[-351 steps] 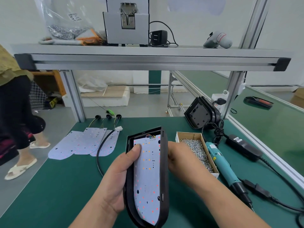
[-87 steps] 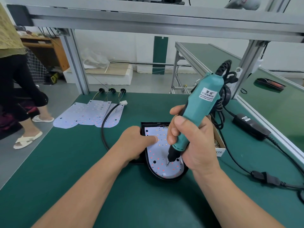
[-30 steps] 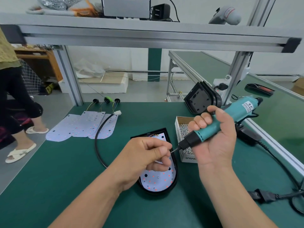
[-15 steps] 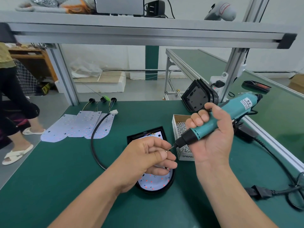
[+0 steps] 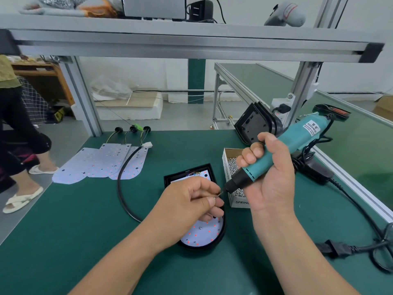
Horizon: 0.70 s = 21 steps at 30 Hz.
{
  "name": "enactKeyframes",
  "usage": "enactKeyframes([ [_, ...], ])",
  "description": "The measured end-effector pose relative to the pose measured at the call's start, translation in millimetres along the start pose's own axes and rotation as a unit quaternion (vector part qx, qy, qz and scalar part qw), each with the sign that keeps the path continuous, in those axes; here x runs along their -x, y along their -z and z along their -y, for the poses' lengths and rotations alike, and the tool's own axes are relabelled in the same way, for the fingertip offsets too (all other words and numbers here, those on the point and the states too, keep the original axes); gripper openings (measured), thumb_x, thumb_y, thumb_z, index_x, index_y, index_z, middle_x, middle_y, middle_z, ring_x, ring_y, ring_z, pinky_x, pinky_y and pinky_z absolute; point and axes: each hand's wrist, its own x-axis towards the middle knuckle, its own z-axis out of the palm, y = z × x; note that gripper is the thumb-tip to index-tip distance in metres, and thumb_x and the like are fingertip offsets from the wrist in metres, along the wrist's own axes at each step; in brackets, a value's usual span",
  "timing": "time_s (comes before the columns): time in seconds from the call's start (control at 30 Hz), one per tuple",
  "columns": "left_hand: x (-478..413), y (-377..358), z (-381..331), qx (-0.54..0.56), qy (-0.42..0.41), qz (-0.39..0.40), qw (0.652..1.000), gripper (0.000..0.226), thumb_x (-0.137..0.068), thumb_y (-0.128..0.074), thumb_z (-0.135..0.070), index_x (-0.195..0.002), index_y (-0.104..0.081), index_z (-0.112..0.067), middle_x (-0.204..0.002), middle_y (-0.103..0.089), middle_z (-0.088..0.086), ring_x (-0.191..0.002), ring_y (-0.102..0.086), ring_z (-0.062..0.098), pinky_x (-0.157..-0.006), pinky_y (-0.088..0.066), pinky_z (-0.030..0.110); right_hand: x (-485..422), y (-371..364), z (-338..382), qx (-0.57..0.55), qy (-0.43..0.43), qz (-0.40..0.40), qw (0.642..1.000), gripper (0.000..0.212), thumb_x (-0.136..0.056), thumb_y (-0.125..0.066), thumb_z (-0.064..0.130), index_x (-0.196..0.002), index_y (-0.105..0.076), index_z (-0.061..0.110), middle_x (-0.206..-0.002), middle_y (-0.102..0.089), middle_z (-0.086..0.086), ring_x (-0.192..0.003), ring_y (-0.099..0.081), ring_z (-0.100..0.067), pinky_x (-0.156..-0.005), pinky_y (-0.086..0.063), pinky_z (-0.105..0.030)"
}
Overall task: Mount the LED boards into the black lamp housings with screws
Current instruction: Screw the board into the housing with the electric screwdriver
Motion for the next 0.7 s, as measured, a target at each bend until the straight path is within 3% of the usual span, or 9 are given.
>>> enactKeyframes([
  [0.17, 0, 2, -3, -0.036, -0.019, -0.015, 0.999, 0.028, -0.102, -0.064, -0.001, -0.118, -0.072, -0.022, -0.103, -0.083, -0.005, -0.082, -0.081, 0.021, -0.059, -0.055, 0.022, -1, 3, -2, -0.029, -0.003, -0.029, 0.999, 0.007, -0.099, -0.061, 0.019, -0.094, -0.063, 0.014, -0.071, -0.045, 0.001, -0.059, -0.045, -0.015, -0.057, -0.045, -0.027],
  [0.27, 0, 7, -6, -0.059, -0.027, -0.014, 0.998, 0.026, -0.099, -0.07, -0.023, -0.122, -0.071, -0.035, -0.104, -0.082, -0.007, -0.081, -0.08, 0.02, -0.061, -0.056, 0.026, -3, 6, -2, -0.053, -0.008, -0.056, 0.997, 0.008, -0.097, -0.063, 0.018, -0.09, -0.062, 0.015, -0.071, -0.044, 0.002, -0.059, -0.044, -0.014, -0.056, -0.044, -0.026],
  [0.33, -4, 15, -3, -0.12, -0.054, -0.095, 0.987, 0.026, -0.091, -0.07, -0.044, -0.117, -0.07, -0.047, -0.098, -0.08, -0.013, -0.082, -0.075, 0.012, -0.069, -0.056, 0.027, -5, 8, -1, -0.061, -0.007, -0.068, 0.996, 0.007, -0.095, -0.064, 0.017, -0.089, -0.062, 0.014, -0.071, -0.044, 0.002, -0.06, -0.044, -0.014, -0.057, -0.044, -0.026],
  [0.4, -11, 27, 5, -0.214, -0.077, -0.222, 0.948, 0.033, -0.091, -0.07, -0.049, -0.124, -0.066, -0.046, -0.106, -0.074, -0.019, -0.099, -0.066, 0.006, -0.086, -0.053, 0.029, -7, 10, 1, -0.066, -0.002, -0.074, 0.995, 0.006, -0.094, -0.065, 0.017, -0.089, -0.063, 0.014, -0.071, -0.045, 0.002, -0.06, -0.045, -0.014, -0.057, -0.044, -0.026],
  [0.43, -15, 34, 8, -0.259, -0.06, -0.258, 0.929, 0.043, -0.093, -0.07, -0.049, -0.135, -0.062, -0.041, -0.118, -0.07, -0.018, -0.113, -0.061, 0.01, -0.097, -0.052, 0.035, -8, 11, 1, -0.068, 0.001, -0.075, 0.995, 0.006, -0.094, -0.065, 0.017, -0.089, -0.063, 0.014, -0.071, -0.045, 0.002, -0.06, -0.045, -0.014, -0.057, -0.045, -0.026],
  [0.5, -22, 44, 13, -0.278, 0.021, -0.26, 0.924, 0.064, -0.095, -0.069, -0.053, -0.152, -0.051, -0.03, -0.138, -0.059, -0.007, -0.129, -0.055, 0.018, -0.11, -0.047, 0.045, -9, 11, 2, -0.067, 0.005, -0.074, 0.995, 0.006, -0.093, -0.066, 0.016, -0.088, -0.064, 0.014, -0.071, -0.046, 0.001, -0.06, -0.046, -0.014, -0.057, -0.045, -0.027],
  [0.6, -32, 50, 19, -0.26, 0.084, -0.235, 0.933, 0.067, -0.092, -0.067, -0.064, -0.149, -0.05, -0.032, -0.12, -0.064, -0.013, -0.115, -0.061, 0.011, -0.096, -0.047, 0.036, -8, 11, 1, -0.054, 0.007, -0.072, 0.996, 0.006, -0.094, -0.065, 0.016, -0.089, -0.064, 0.014, -0.072, -0.046, 0.001, -0.06, -0.046, -0.015, -0.057, -0.045, -0.027],
  [0.7, -37, 44, 17, -0.223, 0.079, -0.201, 0.951, 0.048, -0.088, -0.074, -0.065, -0.125, -0.06, -0.038, -0.116, -0.064, -0.019, -0.11, -0.062, 0.006, -0.084, -0.044, 0.028, -8, 11, 0, -0.042, 0.008, -0.066, 0.997, 0.008, -0.096, -0.064, 0.016, -0.089, -0.066, 0.014, -0.071, -0.046, 0.001, -0.06, -0.045, -0.015, -0.057, -0.045, -0.027],
])
